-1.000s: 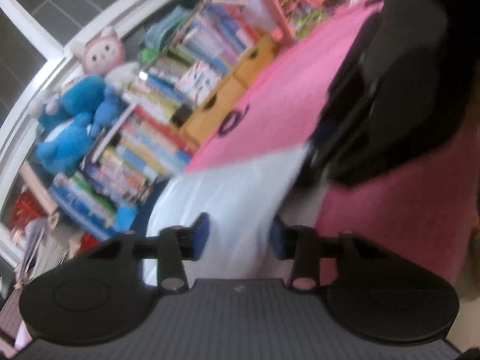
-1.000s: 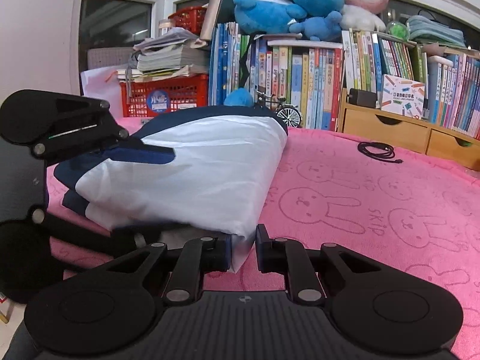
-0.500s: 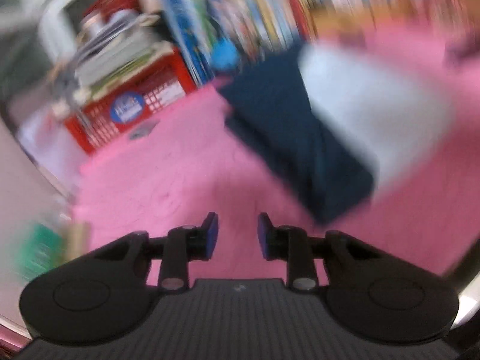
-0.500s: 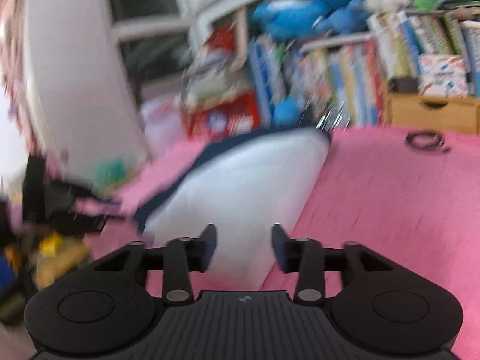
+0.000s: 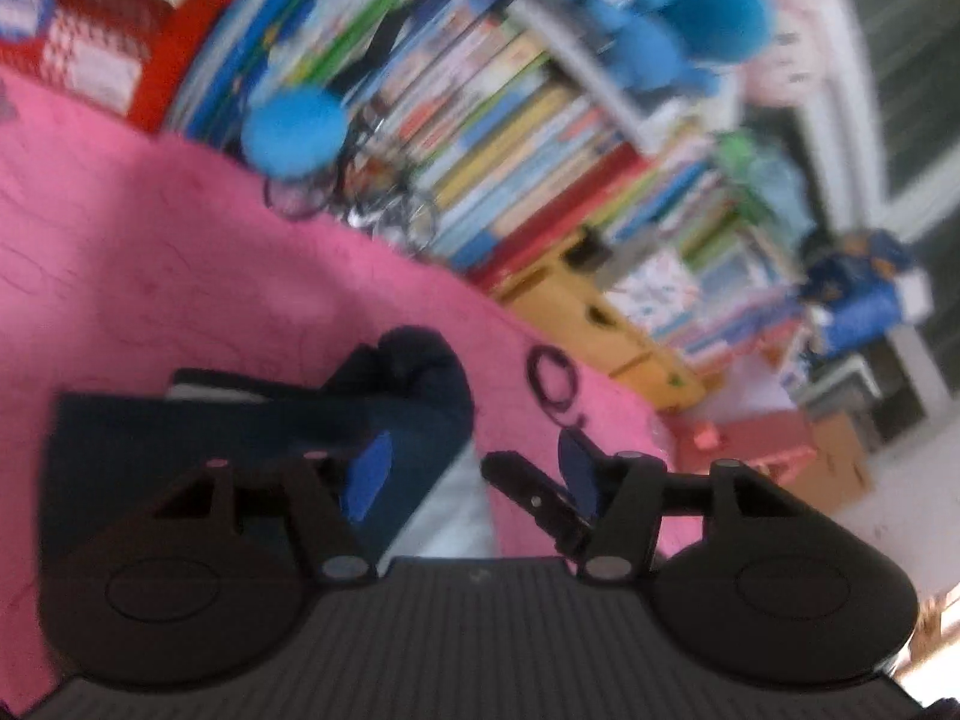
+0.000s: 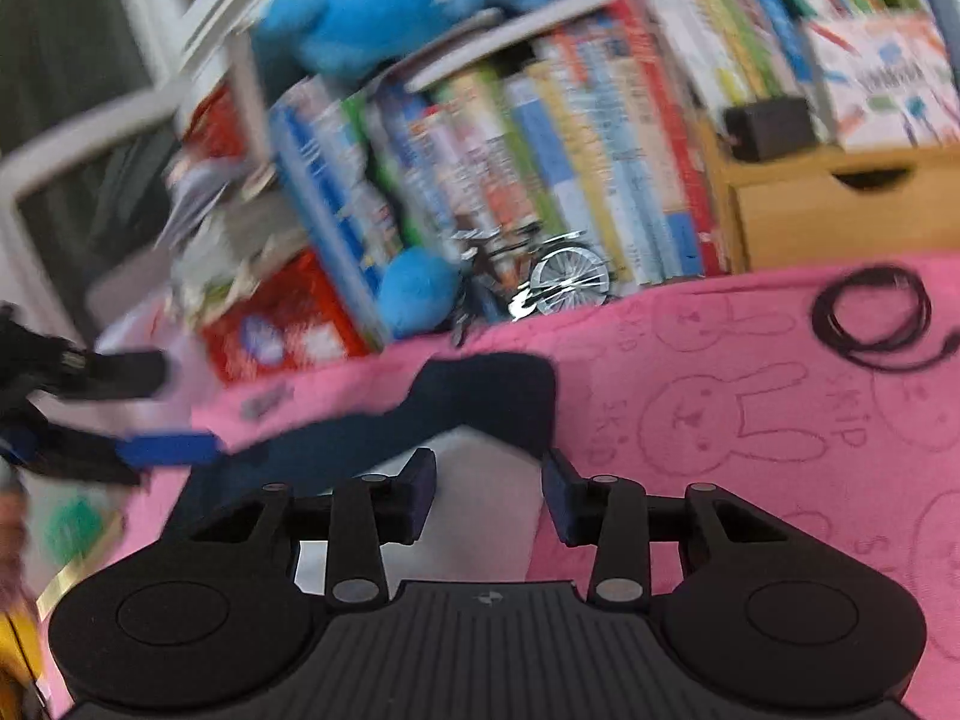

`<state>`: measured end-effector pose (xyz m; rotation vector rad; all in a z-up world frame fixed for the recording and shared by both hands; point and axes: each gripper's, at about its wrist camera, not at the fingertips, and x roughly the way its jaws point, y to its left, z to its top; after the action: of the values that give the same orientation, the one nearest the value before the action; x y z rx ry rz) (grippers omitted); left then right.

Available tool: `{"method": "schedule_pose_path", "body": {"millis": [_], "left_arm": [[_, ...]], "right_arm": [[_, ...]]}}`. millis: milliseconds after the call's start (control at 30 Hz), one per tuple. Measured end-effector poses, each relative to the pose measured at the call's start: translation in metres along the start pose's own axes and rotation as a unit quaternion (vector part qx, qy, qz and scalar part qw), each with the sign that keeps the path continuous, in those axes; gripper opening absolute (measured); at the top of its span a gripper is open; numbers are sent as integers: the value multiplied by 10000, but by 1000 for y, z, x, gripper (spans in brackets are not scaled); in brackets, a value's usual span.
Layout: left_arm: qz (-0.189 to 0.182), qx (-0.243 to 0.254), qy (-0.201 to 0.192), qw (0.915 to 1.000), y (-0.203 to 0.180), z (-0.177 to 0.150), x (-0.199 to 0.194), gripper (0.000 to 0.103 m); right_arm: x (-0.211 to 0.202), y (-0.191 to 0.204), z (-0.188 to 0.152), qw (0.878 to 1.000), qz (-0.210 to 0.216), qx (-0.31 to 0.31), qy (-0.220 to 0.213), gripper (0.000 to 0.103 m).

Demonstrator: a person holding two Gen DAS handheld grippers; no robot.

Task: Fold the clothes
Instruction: 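Grasp the navy sleeve end with the left gripper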

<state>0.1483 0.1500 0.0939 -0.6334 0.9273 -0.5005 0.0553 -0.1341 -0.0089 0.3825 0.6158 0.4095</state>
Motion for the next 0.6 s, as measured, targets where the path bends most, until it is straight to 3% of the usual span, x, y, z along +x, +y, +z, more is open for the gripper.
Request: {"method": "schedule_pose_path", "body": {"millis": [167,500,567,600], "left_arm": [[254,-238,380,9987,0,12,46,56],[576,15,536,9969,-5,23,82,56],[536,273,605,9964,-8,23,85,41],[513,436,641,9957,-9,23,87,27]], "right_arm": [[16,-15,-1,9997,111,-77,180,42],[13,-22,0,9989,252,-253,313,51],[13,-21,-1,9988,230,-302,308,52],[13,-21,-1,9988,219,-315,308,52]]}}
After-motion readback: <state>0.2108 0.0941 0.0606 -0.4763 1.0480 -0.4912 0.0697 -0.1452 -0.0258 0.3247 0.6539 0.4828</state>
